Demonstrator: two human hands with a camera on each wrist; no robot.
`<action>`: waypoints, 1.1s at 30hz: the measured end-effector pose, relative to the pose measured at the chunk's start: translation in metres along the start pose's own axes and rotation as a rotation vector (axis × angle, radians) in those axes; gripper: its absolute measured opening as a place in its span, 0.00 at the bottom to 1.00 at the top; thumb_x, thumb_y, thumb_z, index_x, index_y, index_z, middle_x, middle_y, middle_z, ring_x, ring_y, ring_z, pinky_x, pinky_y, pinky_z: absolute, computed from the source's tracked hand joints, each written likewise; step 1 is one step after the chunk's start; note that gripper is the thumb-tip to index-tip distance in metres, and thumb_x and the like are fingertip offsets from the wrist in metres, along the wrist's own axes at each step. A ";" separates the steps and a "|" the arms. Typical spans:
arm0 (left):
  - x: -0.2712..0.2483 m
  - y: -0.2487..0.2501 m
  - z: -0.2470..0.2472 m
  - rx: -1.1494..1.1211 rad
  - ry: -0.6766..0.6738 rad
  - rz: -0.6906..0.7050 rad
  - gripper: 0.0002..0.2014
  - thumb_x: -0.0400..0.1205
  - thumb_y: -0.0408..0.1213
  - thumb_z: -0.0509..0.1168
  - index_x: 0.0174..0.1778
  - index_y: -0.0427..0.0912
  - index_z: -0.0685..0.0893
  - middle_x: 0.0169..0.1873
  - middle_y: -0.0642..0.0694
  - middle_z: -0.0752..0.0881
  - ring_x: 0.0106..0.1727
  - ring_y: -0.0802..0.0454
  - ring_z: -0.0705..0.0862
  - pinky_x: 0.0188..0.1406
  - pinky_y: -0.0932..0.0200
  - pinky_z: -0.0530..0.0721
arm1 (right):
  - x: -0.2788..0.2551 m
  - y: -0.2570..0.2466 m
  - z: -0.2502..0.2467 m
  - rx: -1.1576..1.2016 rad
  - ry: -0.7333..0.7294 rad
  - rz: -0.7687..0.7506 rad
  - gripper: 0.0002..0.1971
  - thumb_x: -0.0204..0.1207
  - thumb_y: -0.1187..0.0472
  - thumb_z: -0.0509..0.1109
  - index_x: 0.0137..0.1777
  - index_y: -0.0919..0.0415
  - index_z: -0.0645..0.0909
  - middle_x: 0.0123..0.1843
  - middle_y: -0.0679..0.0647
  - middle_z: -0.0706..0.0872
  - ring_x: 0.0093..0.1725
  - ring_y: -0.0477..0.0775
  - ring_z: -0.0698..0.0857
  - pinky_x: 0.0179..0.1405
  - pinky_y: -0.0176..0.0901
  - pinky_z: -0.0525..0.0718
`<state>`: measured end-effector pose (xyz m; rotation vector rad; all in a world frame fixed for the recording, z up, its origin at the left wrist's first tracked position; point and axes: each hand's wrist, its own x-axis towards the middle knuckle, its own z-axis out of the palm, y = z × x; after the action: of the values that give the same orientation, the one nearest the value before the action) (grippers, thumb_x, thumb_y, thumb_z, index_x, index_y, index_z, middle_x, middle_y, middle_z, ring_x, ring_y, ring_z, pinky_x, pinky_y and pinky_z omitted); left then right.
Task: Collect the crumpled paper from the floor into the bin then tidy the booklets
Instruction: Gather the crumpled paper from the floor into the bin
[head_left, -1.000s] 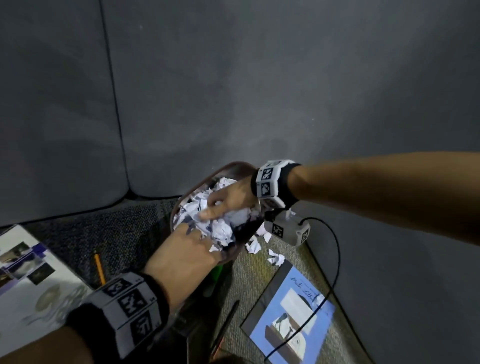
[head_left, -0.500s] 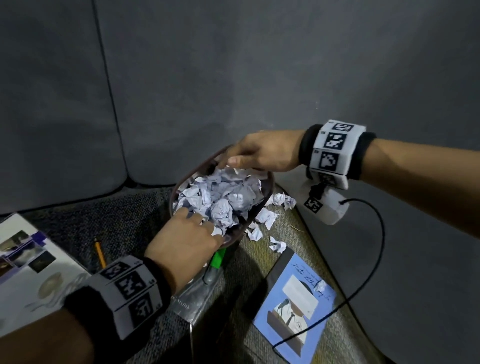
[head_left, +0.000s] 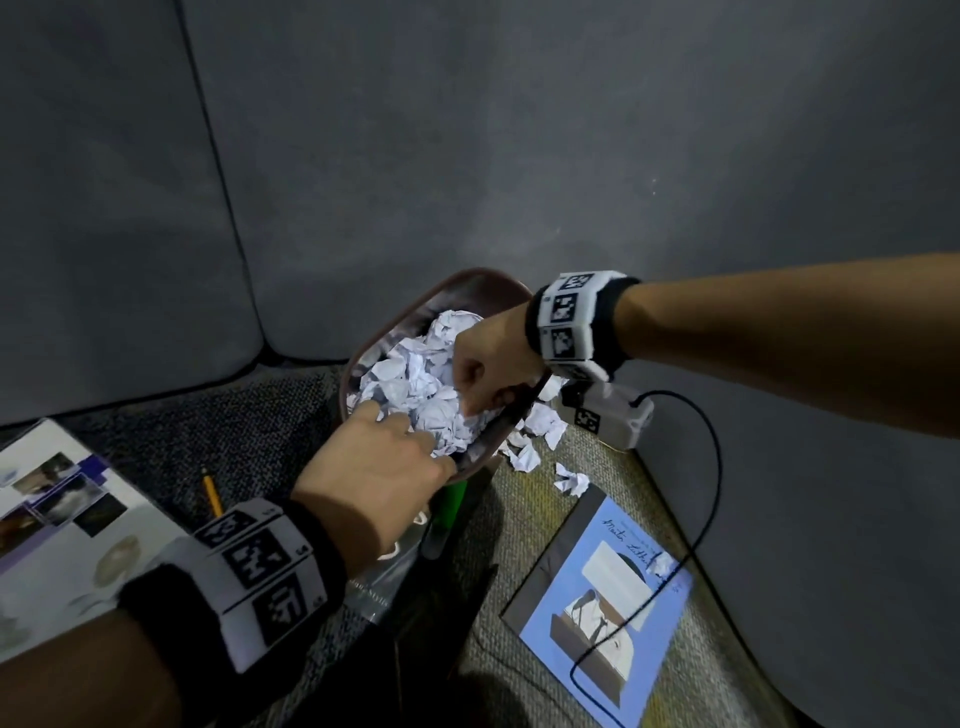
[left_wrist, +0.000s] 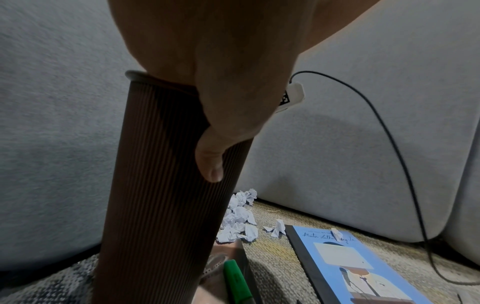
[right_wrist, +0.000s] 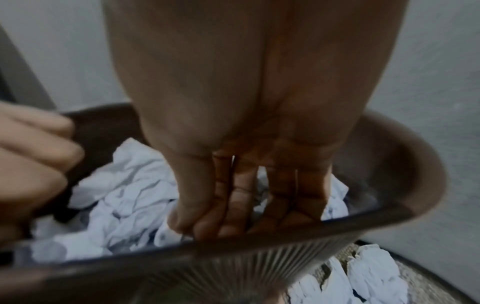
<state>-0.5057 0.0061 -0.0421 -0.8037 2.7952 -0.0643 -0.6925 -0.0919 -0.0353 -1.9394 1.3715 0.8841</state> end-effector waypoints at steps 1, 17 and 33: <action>0.000 0.001 0.000 -0.002 -0.004 0.001 0.15 0.84 0.34 0.52 0.64 0.51 0.74 0.60 0.47 0.80 0.63 0.44 0.76 0.58 0.48 0.67 | 0.004 -0.003 0.001 -0.066 -0.014 -0.012 0.14 0.77 0.47 0.70 0.37 0.56 0.85 0.30 0.46 0.85 0.29 0.44 0.80 0.32 0.35 0.77; -0.006 0.001 -0.004 -0.025 0.056 0.011 0.15 0.83 0.34 0.53 0.62 0.49 0.77 0.59 0.47 0.81 0.62 0.45 0.78 0.58 0.50 0.68 | -0.028 -0.009 -0.020 0.146 0.032 0.013 0.10 0.78 0.57 0.70 0.40 0.61 0.88 0.32 0.52 0.88 0.28 0.47 0.82 0.30 0.38 0.81; -0.001 0.012 -0.012 0.007 0.077 -0.005 0.15 0.83 0.35 0.52 0.64 0.49 0.75 0.63 0.46 0.80 0.64 0.45 0.76 0.61 0.49 0.67 | -0.026 -0.008 -0.003 0.397 0.003 0.000 0.17 0.75 0.79 0.56 0.42 0.67 0.86 0.40 0.64 0.91 0.41 0.64 0.89 0.44 0.51 0.89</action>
<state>-0.5138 0.0160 -0.0320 -0.8240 2.8630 -0.1074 -0.6904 -0.0778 -0.0121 -1.6360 1.4241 0.5563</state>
